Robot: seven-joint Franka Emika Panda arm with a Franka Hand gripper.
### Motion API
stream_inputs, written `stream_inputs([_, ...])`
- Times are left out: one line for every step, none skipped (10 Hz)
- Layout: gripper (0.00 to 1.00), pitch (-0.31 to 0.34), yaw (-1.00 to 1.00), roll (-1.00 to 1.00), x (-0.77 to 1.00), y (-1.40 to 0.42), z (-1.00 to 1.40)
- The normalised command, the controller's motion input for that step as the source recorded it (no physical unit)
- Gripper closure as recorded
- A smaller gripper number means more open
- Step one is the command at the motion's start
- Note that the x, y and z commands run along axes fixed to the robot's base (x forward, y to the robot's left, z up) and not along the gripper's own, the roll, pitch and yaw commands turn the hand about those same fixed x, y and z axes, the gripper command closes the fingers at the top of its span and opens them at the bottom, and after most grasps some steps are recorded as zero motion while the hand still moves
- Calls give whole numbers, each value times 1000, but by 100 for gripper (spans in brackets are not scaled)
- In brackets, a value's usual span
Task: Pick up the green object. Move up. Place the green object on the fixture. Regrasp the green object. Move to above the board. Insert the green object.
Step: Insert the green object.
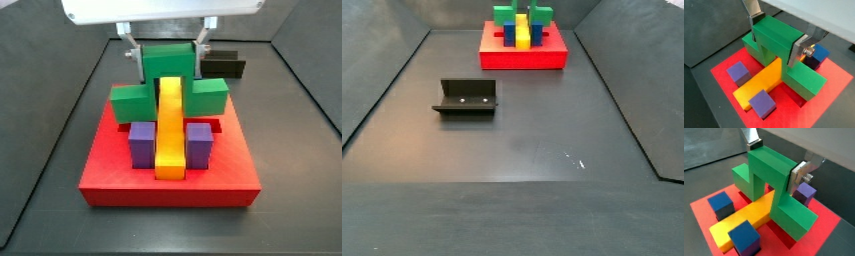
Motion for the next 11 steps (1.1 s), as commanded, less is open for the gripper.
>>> stream_inputs([100, 204, -277, 287, 283, -134, 0])
stream_inputs([100, 183, -277, 270, 243, -97, 6])
stream_inputs([100, 159, -249, 210, 191, -34, 0])
stream_inputs([100, 114, -143, 140, 0, 0, -83])
stream_inputs([100, 106, -91, 154, 0, 0, -117])
stream_inputs([100, 147, -97, 184, 0, 0, -114])
stream_inputs([100, 183, -111, 203, 71, 0, -111])
stream_inputs([100, 176, -66, 144, 189, -60, -194])
stream_inputs([100, 113, -43, 27, 234, -57, -251])
stream_inputs([100, 0, -54, -97, 74, -34, -389])
stream_inputs([100, 0, -40, -177, 0, 0, -374])
